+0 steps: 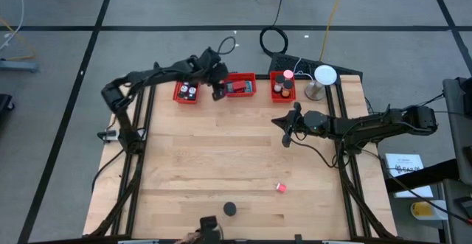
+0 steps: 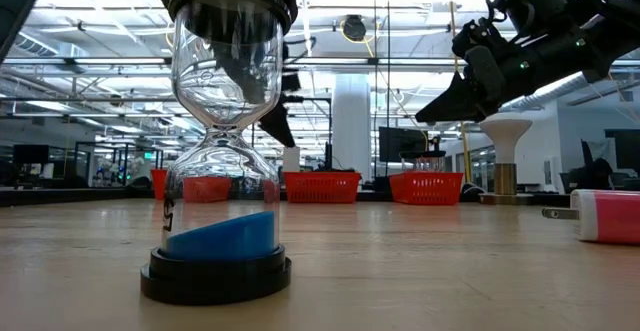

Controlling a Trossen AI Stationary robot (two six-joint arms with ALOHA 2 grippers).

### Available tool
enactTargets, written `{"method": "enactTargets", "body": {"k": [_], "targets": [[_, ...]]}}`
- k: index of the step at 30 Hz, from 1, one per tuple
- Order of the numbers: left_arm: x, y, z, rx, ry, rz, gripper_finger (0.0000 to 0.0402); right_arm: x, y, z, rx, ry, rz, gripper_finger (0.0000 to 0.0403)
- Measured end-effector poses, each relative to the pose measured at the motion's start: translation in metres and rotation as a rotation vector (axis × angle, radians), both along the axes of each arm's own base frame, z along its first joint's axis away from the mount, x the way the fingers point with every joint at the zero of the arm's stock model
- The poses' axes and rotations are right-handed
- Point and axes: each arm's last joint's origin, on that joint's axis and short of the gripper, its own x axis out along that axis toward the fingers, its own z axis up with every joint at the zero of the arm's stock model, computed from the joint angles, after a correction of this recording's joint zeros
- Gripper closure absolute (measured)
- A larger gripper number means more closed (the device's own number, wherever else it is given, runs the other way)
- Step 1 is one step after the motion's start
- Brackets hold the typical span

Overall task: Pick & Place Office items
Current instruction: Put the red charger adapter into the left red bin

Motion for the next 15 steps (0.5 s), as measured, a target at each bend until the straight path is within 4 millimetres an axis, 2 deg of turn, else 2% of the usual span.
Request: {"method": "enactTargets", "body": {"k": [3, 6, 15], "targets": [[-0.013, -0.019, 0.000, -0.023, -0.052, -0.027, 0.0253, 0.000, 0.001, -0.001, 0.011, 0.007, 0.001, 0.0399], [-0.027, -0.042, -0.011, -0.049, -0.162, -0.040, 0.0297, 0.000, 0.005, -0.003, 0.013, 0.025, 0.021, 0.0399], [-0.064, -0.117, -0.052, -0.076, -0.652, -0.066, 0.0393, 0.001, 0.017, -0.003, 0.089, 0.010, 0.051, 0.0399]]}}
